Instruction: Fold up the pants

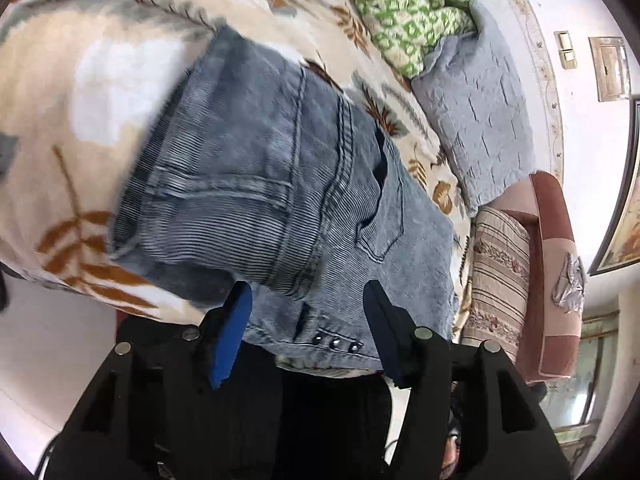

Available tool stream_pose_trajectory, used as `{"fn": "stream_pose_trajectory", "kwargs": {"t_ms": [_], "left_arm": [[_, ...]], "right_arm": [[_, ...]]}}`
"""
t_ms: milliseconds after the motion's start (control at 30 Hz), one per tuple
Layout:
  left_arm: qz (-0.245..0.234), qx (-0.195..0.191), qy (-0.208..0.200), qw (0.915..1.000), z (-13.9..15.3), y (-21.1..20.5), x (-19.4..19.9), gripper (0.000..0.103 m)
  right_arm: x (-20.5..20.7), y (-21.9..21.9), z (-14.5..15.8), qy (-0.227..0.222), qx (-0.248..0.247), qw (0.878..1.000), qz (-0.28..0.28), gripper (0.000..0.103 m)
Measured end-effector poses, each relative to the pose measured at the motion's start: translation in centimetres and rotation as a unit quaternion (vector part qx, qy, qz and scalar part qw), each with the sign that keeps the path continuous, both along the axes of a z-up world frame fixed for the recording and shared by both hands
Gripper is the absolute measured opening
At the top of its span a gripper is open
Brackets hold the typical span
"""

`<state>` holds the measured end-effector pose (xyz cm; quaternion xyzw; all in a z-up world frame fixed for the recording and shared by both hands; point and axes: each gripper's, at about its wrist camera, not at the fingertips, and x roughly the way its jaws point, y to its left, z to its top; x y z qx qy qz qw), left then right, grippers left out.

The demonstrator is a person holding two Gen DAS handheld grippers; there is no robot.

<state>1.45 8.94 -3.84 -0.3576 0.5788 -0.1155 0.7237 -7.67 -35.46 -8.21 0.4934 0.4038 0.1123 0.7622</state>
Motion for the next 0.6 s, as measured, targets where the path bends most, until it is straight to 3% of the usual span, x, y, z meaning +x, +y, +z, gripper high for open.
{"fn": "stream_pose_trajectory", "kwargs": {"t_ms": [133,167,200,233,467,533,600], "left_arm": [[0.001,0.033,-0.004,0.9994,-0.7,-0.8,1.6,0.053],[0.0,0.039,-0.001,0.9992,-1.0,-0.9,2.1,0.042],[-0.002,0.042,0.005,0.9991,-1.2,-0.8,2.3,0.011],[-0.005,0.031,0.006,0.9995,-1.2,-0.7,2.4,0.007],[-0.003,0.034,-0.051,0.9981,3.3,0.5,-0.4,0.007],[-0.007,0.043,-0.041,0.9982,2.4,0.6,-0.9,0.007],[-0.003,0.05,-0.006,0.9987,0.1,0.7,-0.8,0.007]], "right_arm": [[1.2,0.0,-0.9,0.002,0.021,1.0,-0.015,0.049],[1.6,0.1,-1.2,0.003,0.02,1.0,-0.017,0.033],[1.8,0.2,-1.3,0.003,0.02,1.0,-0.017,0.018],[2.0,0.4,-1.3,0.005,0.017,1.0,-0.016,0.003],[-0.1,0.4,2.9,-0.045,-0.003,0.999,0.014,0.003],[-0.8,0.4,2.5,-0.038,0.002,0.999,0.02,0.003],[-1.3,0.5,0.9,-0.009,0.003,1.0,0.025,0.007]]}}
